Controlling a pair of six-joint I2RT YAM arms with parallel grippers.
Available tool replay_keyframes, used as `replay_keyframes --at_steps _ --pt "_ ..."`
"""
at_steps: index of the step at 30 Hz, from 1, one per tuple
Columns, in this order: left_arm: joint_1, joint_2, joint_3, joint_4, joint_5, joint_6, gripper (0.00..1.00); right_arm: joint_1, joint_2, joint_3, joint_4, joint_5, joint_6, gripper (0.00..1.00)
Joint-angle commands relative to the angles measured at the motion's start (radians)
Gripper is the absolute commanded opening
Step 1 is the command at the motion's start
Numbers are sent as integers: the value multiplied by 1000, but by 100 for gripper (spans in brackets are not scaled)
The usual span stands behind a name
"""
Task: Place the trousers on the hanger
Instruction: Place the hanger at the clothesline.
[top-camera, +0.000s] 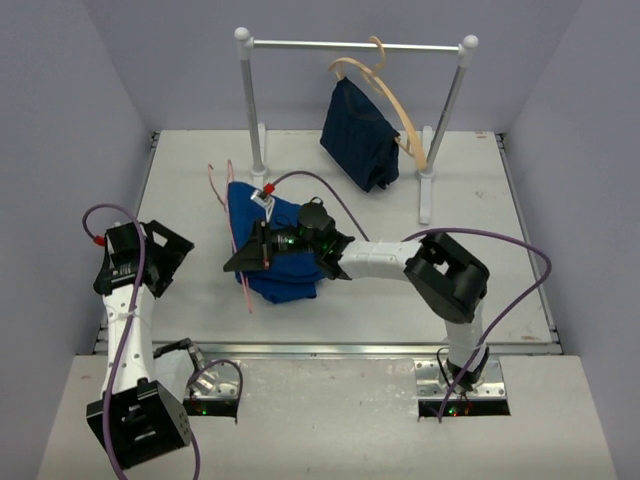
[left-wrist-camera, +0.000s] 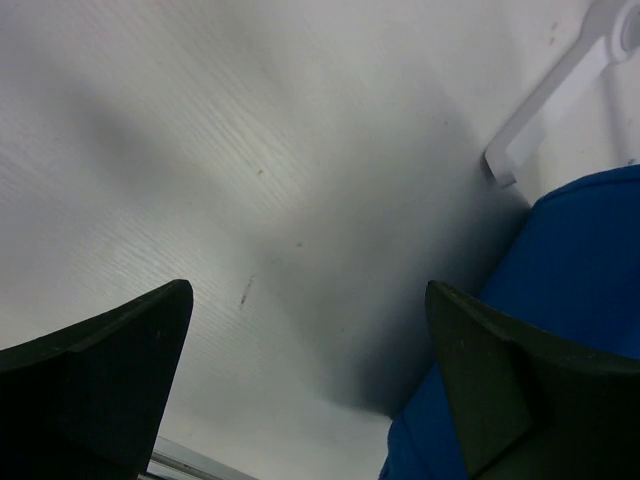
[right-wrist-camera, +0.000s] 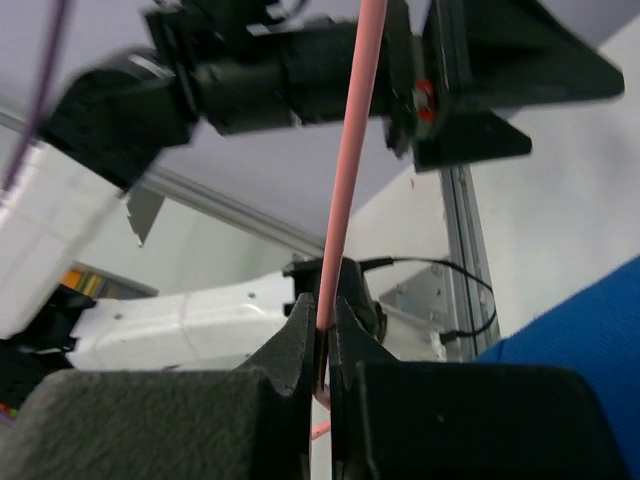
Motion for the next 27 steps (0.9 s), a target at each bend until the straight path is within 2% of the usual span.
replay_keyframes --at_steps 1,6,11,20,27 --pt "3 12 1 77 128 78 100 -34 -144 75 96 12 -12 0" --pt "3 24 -1 78 165 97 100 -85 -264 81 -184 69 -115 0" --pt "3 27 3 80 196 110 100 -176 -333 109 -349 77 -82 0" --pt "3 48 46 68 221 147 100 -286 -349 231 -452 0 -45 0" --pt "1 52 23 86 259 165 100 -391 -308 364 -518 -45 -43 0"
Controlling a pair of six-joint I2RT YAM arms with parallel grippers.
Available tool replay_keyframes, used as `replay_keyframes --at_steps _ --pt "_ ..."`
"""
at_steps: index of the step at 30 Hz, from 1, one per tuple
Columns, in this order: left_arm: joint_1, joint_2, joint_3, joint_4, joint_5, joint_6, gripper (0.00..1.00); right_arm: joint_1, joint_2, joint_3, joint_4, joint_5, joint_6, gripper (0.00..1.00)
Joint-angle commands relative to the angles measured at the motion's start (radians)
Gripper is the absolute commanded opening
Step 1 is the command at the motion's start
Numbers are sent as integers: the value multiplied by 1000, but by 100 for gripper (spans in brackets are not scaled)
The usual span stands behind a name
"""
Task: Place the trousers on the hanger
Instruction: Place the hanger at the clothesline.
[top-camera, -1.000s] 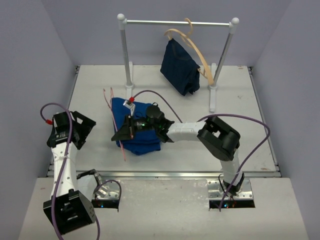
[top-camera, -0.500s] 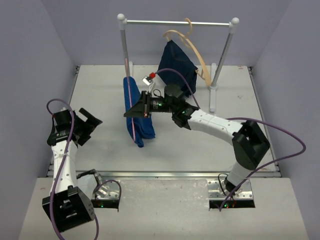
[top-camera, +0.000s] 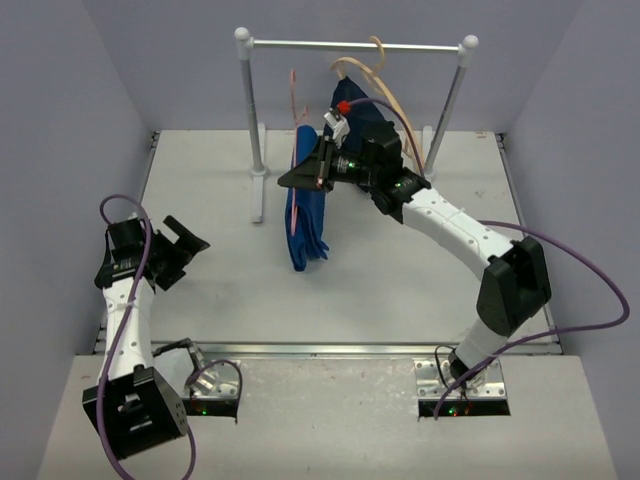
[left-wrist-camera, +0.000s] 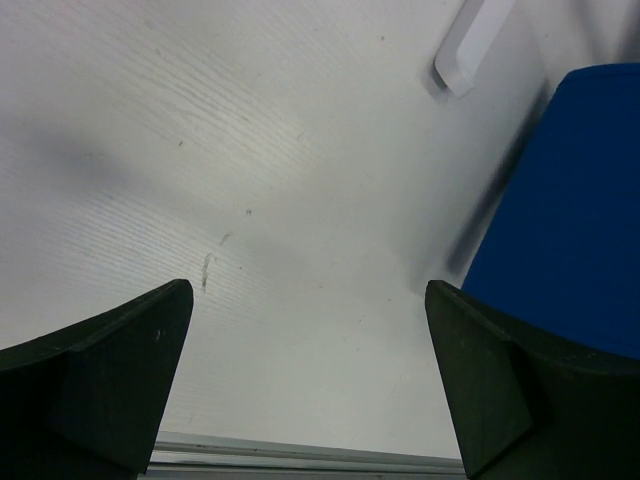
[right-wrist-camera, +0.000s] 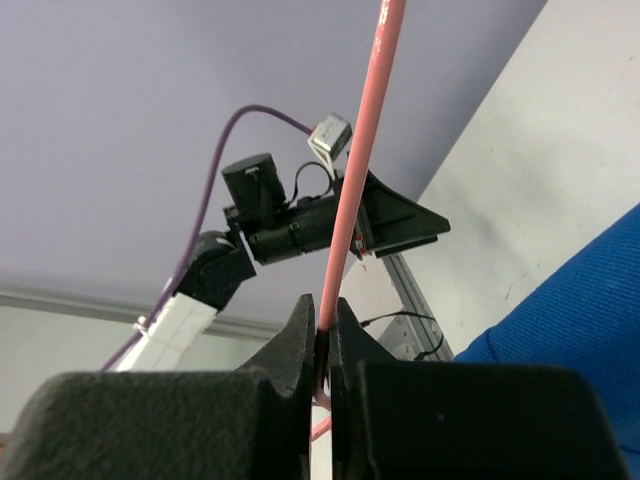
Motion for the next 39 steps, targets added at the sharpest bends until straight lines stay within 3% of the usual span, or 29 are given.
replay_keyframes --at_steps 1,11,23,28,33,39 --pt "2 -10 18 52 39 28 100 -63 -17 174 145 -74 -19 0" --pt "-10 -24 -3 79 70 28 100 -184 150 412 142 -206 77 0" --pt "-21 -17 -13 99 103 31 100 -234 388 708 129 -285 183 0" --pt "-25 -14 -15 103 111 31 100 -244 421 706 130 -292 187 0" --pt "-29 -19 -15 103 114 31 100 -243 355 482 235 -283 194 0" --pt "-35 -17 -15 104 117 32 100 -243 326 379 268 -290 197 0"
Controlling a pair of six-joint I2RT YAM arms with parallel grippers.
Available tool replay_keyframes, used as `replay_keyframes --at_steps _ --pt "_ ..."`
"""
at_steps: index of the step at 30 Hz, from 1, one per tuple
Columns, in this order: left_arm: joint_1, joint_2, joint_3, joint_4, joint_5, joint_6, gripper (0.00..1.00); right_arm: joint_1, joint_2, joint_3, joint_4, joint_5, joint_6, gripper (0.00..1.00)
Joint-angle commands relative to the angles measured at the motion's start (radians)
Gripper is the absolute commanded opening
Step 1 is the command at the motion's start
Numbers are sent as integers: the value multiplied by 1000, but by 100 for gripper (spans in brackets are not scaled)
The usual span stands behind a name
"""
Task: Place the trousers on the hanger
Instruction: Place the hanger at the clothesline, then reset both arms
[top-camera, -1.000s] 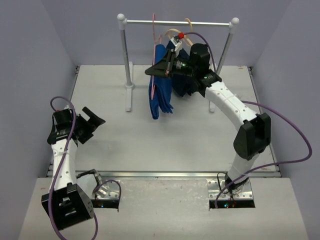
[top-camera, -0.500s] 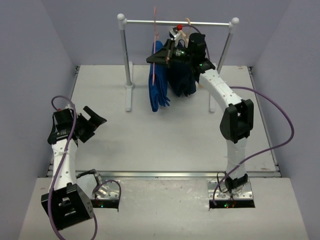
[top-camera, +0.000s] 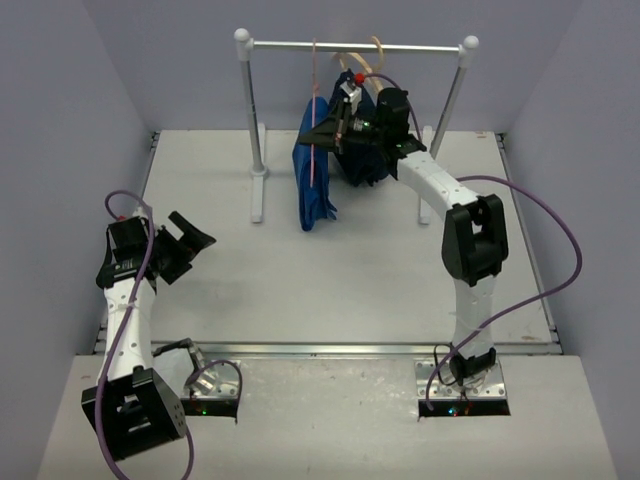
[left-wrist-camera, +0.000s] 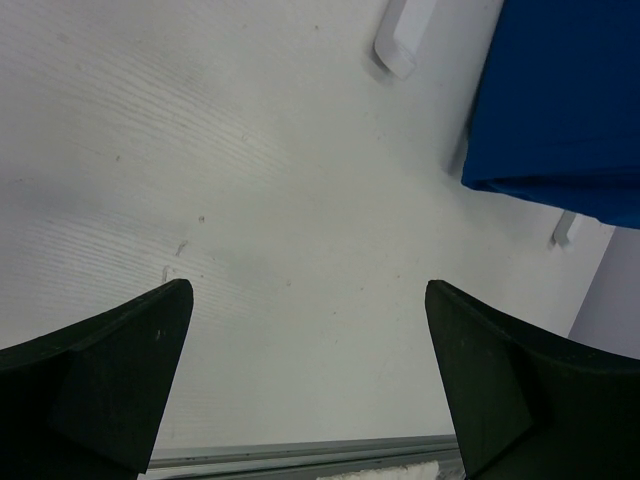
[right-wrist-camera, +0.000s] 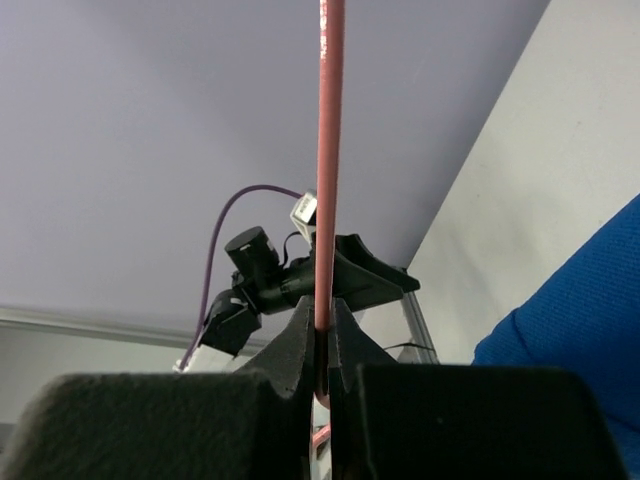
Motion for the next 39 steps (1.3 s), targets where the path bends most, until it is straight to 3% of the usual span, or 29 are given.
replay_keyframes --at_steps 1,5,7,12,17,23,27,29,33,36,39 --pt "-12 -14 -7 42 17 13 100 -5 -86 -21 164 -22 -12 0" --pt "-14 -13 -7 42 18 13 100 -5 -90 -32 159 -28 -15 0" --pt "-15 -13 -7 42 20 13 100 -5 -102 -49 164 -28 -17 11" --pt "-16 -13 -5 41 16 15 100 -5 -175 -135 128 -26 -49 98" --pt "-18 -9 14 37 27 18 100 -5 -319 -267 -48 11 -240 99" --pt "-78 -21 56 37 9 -15 100 -4 -553 -345 -483 221 -571 99" --pt "-300 -21 212 -22 -196 -42 100 2 -694 -332 -802 480 -757 99" --pt "-351 -7 280 -85 -296 -42 100 4 -757 -343 -920 600 -815 99" --pt "-372 -27 431 -189 -506 -15 100 4 -951 -429 -1027 830 -953 99" --pt "-373 -86 471 -192 -654 36 100 11 -1092 -488 -1108 980 -1012 99" --pt "-373 -156 460 -166 -705 94 100 16 -1295 -611 -1159 1166 -1022 99"
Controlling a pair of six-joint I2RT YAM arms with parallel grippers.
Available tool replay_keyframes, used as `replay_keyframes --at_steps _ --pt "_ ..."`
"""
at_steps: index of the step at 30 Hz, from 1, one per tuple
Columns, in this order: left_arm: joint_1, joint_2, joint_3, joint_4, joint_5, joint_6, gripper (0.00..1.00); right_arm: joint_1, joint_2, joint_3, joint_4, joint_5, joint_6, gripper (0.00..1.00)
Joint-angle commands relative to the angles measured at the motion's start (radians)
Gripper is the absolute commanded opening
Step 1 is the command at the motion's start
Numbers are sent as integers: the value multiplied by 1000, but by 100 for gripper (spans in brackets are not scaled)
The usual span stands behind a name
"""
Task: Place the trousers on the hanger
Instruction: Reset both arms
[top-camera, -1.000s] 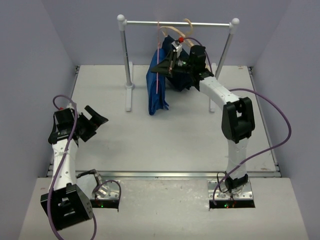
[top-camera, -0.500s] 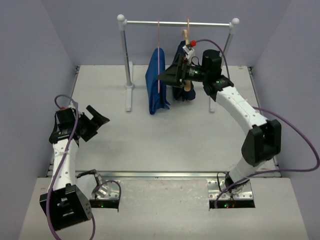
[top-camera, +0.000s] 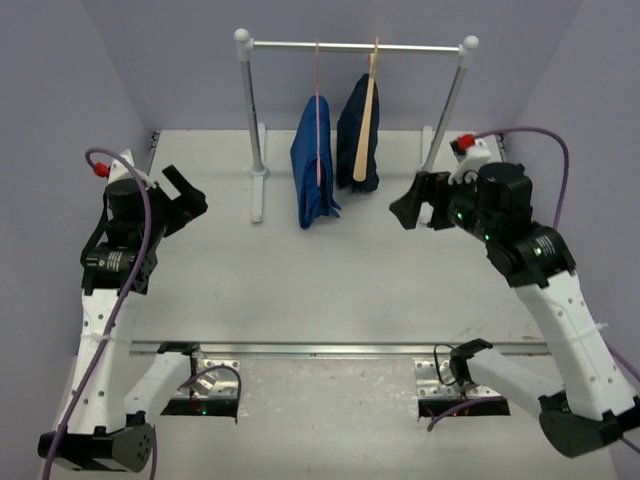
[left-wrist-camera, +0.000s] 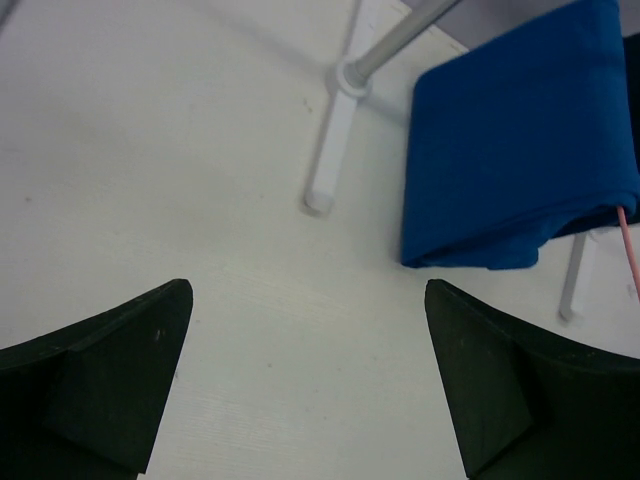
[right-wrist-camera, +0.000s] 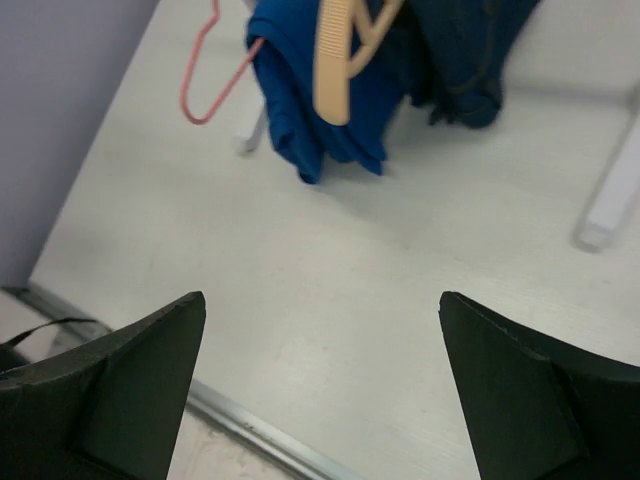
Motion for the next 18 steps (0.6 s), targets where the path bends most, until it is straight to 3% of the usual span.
replay_keyframes --at_steps 1,6,18 --pt "-5 -121 7 -11 -221 98 100 9 -255 -140 -190 417 -105 99" --pt "-4 -254 -99 79 -211 149 100 9 -394 -239 -273 526 -123 99" --pt "-62 -435 -260 173 -252 185 100 9 -457 -385 -216 452 -73 99"
